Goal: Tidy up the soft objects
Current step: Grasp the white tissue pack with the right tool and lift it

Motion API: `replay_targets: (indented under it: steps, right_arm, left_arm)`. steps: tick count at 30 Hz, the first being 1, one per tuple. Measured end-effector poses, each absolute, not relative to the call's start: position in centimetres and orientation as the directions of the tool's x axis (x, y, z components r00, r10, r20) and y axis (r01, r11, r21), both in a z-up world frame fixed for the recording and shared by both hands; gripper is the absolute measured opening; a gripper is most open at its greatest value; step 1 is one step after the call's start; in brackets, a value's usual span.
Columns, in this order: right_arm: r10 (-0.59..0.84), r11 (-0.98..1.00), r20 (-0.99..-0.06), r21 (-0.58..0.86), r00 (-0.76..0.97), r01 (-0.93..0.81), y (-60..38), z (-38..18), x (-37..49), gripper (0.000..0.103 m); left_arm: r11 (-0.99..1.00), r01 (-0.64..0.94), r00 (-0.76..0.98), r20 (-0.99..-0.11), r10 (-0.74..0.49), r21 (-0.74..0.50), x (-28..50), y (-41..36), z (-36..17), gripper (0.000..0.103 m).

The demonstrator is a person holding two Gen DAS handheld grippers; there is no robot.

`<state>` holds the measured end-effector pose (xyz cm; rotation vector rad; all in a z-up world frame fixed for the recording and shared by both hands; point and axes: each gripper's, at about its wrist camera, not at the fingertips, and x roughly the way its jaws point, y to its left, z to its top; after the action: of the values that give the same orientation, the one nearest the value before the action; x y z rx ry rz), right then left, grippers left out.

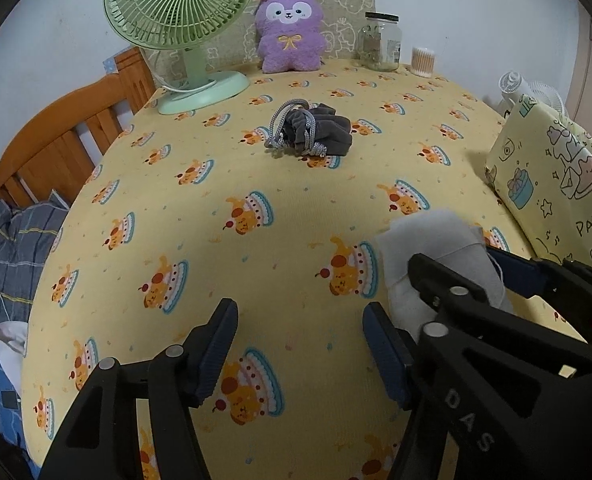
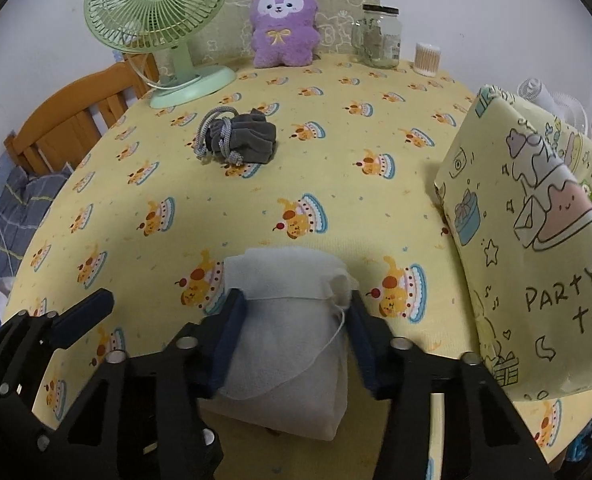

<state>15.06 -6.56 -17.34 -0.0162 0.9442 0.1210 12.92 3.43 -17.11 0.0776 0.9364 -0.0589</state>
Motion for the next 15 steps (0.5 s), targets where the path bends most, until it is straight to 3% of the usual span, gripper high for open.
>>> replay_targets:
  steps: [7, 15]
  right_arm:
    - [0.117, 0.992, -0.799, 0.061, 0.59, -0.113, -6.9, -16.7, 15.8, 0.033]
    - [0.102, 0.994, -0.78, 0.052, 0.617, -0.098, -7.2, -15.5, 17.6, 0.031]
  left_arm:
    - [0.995, 0.085, 0.607, -0.795, -0.005, 0.059, 14.3, 2.9, -16.3, 0.067]
    - [0.99, 0.121, 0.635, -0.773, -0.016, 0.078, 16.4, 2.3, -15.1, 0.067]
